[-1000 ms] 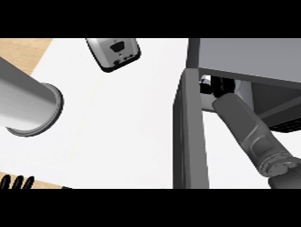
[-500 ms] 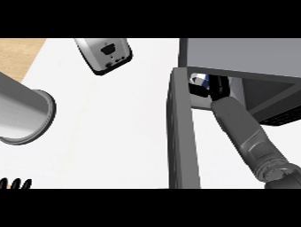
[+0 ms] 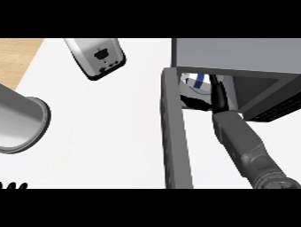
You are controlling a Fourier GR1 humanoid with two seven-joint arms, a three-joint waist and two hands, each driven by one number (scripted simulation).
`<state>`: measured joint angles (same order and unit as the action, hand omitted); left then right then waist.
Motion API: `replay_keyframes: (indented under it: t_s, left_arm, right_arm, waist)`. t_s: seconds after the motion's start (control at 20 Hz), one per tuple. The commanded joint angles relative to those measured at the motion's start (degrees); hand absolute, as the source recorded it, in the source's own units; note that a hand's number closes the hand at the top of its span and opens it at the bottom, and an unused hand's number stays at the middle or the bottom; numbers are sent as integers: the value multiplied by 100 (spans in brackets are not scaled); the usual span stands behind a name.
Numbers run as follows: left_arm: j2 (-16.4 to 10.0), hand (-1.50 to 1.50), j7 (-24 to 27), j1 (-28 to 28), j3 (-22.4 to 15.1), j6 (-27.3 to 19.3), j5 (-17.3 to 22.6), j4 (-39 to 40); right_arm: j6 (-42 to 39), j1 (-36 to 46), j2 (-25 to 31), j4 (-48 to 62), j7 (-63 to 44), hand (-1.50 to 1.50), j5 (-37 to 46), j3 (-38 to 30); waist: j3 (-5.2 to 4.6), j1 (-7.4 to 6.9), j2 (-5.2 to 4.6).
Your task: Pick up the milk, place it into the microwave and close the microwave
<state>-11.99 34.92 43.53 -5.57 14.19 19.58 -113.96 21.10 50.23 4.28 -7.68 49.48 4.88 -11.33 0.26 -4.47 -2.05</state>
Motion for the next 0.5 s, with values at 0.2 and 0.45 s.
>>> replay_keyframes:
  t_s: [0.2, 0.45]
  left_arm:
    - [113, -150, -132, 363, -179, -76, -141, -276]
    - [225, -150, -190, 22, -194, -206, -371, 157]
  right_arm:
    - [-783, -669, -44, -39, 872, -150, -159, -162]
    - [-1388, -1010, -10, -121, 1173, -150, -169, -132]
  waist:
    - [-10, 179, 116]
    - [-15, 276, 141]
